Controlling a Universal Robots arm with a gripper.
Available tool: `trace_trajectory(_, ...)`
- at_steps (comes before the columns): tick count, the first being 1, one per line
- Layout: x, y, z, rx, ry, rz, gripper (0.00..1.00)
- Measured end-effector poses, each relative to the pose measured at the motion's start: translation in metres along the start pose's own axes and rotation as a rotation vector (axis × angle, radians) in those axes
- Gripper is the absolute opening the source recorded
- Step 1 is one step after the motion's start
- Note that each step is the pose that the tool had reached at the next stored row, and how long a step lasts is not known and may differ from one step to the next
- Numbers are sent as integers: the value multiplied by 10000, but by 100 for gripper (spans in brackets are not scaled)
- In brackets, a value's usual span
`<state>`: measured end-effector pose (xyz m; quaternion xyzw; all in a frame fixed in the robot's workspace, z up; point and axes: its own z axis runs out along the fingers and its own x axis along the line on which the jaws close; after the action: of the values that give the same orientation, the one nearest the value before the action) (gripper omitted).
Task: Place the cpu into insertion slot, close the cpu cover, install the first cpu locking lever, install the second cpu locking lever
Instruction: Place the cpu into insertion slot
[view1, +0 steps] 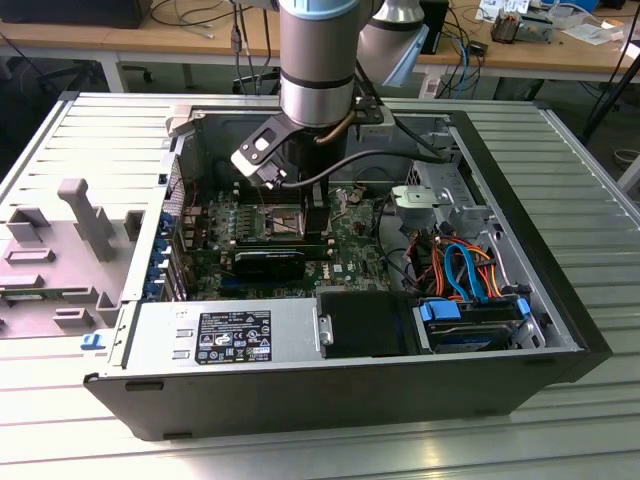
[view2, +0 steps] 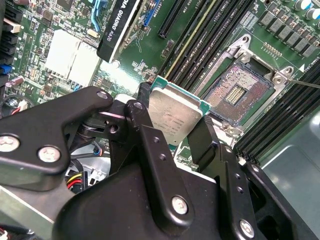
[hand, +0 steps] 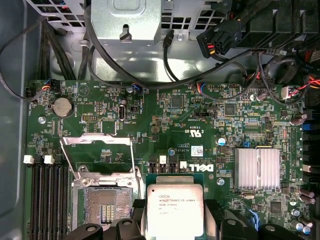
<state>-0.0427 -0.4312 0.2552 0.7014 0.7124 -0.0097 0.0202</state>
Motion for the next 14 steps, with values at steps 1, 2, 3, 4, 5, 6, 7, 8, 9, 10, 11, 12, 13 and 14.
trace_trajectory(1, 0, -1, 3, 0, 0, 1, 55)
trace_trajectory(2, 1, -7, 5, 0, 0, 4, 55)
trace_trajectory(3, 2, -12, 6, -1, 0, 1, 55)
trace_trajectory(4, 8, -17, 9, -1, 3, 1, 55)
trace_trajectory(5, 23, -20, 8, 1, 0, 0, 55)
trace_trajectory(6, 48, -20, 9, 0, -1, 0, 55)
trace_trajectory(7, 58, -20, 10, 0, 1, 1, 55)
trace_trajectory(8, 63, -20, 11, -1, 1, -1, 55)
trace_trajectory(9, 67, -19, 11, 0, 0, -2, 55)
trace_trajectory(10, 67, -20, 11, 0, 1, -2, 55)
trace_trajectory(11, 69, -20, 12, 0, 0, 0, 55)
trace_trajectory(12, 72, -20, 12, 1, 0, 0, 55)
trace_trajectory(13, 77, -20, 13, 0, 0, 1, 55)
trace_trajectory(14, 84, -20, 14, 1, -1, 1, 55)
